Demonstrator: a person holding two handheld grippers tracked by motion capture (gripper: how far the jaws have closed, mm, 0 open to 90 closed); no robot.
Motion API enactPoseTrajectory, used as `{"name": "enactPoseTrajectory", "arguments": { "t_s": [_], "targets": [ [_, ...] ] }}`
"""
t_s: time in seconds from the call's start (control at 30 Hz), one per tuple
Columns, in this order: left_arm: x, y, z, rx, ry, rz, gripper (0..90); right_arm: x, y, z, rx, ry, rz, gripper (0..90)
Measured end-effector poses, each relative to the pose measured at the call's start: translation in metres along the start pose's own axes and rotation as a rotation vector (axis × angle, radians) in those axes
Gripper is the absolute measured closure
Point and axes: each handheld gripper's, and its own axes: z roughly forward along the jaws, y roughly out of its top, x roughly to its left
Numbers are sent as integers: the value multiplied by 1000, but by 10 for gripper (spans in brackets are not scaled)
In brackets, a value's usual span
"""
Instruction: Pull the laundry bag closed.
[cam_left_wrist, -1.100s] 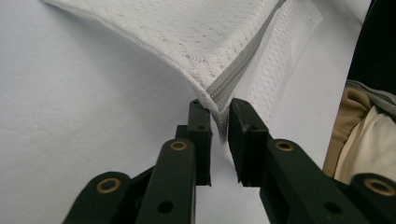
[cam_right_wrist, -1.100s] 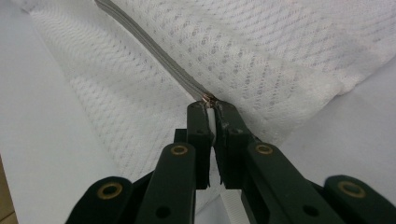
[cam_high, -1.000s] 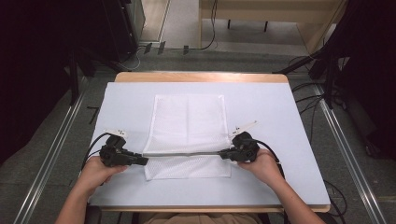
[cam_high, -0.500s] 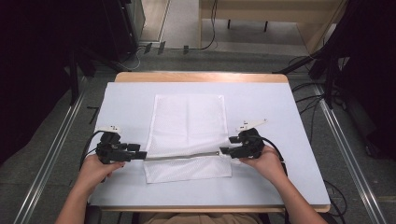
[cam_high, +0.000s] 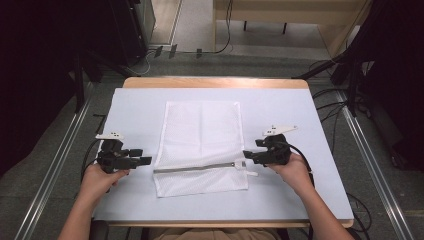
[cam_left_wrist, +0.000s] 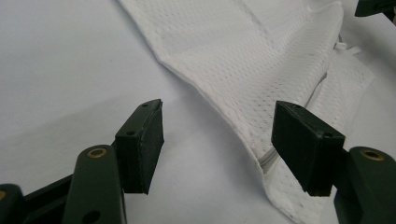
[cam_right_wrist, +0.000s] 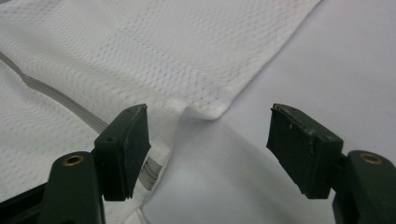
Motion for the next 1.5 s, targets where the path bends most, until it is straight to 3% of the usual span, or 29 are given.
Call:
{"name": "enactPoseTrajectory", "arguments": {
  "t_s": [0.47,0.73,1.13,1.5],
  "targets": [
    [12,-3,-4,-34,119,-37,276,-23,-8,-10,-22,-85,-46,222],
    [18,-6,-1,-32,174,-46,248,-35,-12,-13,-2,-123,-3,224],
    [19,-6,1,-23,179,-56,239,-40,-14,-8,37,-161,6,226],
    [19,-7,3,-14,184,-51,235,-41,-16,-8,44,-154,8,227]
  ]
}}
